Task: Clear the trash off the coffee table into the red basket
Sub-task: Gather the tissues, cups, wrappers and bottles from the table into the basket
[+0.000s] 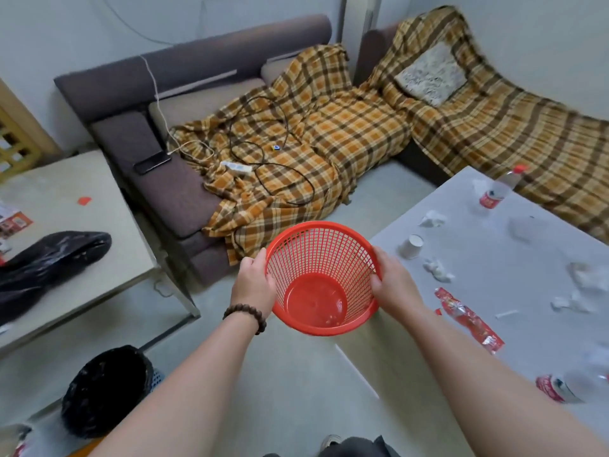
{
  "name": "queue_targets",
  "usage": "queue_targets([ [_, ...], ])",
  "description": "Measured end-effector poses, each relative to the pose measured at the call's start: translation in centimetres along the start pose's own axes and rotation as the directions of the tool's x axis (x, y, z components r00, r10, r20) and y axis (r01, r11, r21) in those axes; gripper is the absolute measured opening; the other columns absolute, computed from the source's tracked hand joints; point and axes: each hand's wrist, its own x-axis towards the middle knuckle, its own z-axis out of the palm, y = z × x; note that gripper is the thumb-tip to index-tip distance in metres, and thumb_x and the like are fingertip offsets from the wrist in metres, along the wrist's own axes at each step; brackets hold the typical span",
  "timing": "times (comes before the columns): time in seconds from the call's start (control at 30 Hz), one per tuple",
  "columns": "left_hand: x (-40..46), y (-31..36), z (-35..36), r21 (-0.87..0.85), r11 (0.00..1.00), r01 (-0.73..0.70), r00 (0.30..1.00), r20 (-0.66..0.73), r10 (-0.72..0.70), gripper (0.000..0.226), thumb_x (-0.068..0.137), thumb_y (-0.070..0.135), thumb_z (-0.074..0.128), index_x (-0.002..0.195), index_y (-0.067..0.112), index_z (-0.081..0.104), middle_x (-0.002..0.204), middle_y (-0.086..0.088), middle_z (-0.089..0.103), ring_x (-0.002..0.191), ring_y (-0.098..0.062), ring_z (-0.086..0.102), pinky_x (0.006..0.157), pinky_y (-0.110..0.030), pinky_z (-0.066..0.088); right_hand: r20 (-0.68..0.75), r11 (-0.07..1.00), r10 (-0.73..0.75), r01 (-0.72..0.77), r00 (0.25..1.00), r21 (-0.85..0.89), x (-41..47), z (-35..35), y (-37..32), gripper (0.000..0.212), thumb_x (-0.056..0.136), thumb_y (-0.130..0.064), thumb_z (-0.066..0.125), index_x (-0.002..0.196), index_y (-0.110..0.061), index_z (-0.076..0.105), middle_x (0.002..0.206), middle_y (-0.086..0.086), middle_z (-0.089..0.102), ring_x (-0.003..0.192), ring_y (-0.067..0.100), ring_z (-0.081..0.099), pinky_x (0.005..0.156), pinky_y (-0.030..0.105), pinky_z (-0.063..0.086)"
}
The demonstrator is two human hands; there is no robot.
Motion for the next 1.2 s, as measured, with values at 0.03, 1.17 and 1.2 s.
queue_targets([
  [0.03, 0.2, 0.2, 0.3, -0.002, 1.0, -0.009, 1.0, 0.006, 0.009, 0.042, 0.089, 0.012, 0.045, 0.13, 0.023, 0.045, 0.095, -0.002, 0.046, 0.071, -0.013, 0.05, 0.064, -0.026, 0.046, -0.019, 0.999, 0.009, -0.008, 1.0, 0.033, -0.1, 0.0, 0.2, 0.061, 0.084, -0.006, 0.045, 0.141, -0.026, 0.034, 0.123, 0.013, 0.058, 0.11, 0.03, 0.054, 0.094, 0.04, 0.046],
  [1.17, 29.4, 17.6, 23.8, 0.275, 0.96, -0.06, 0.95, 0.312, -0.03, 0.072, 0.087, 0.0, 0.033, 0.148, 0.027, 0.007, 0.097, -0.016, 0.057, 0.066, -0.019, 0.048, 0.056, -0.032, 0.035, -0.014, 0.906, 0.344, -0.328, 0.939, 0.267, 27.2, 2.4, 25.4, 0.047, 0.096, -0.029, 0.041, 0.142, -0.027, 0.034, 0.141, 0.008, 0.043, 0.131, 0.024, 0.036, 0.105, 0.039, 0.031],
  [1.2, 29.9, 17.7, 24.3, 0.286, 0.956, -0.068, 0.949, 0.314, -0.026, 0.071, 0.087, 0.001, 0.033, 0.148, 0.027, 0.006, 0.098, -0.016, 0.057, 0.066, -0.02, 0.048, 0.057, -0.033, 0.035, 0.006, 0.916, 0.346, -0.34, 0.938, 0.212, 27.4, 2.9, 26.2, 0.048, 0.095, -0.028, 0.045, 0.142, -0.028, 0.034, 0.147, 0.008, 0.036, 0.135, 0.025, 0.029, 0.108, 0.041, 0.028],
])
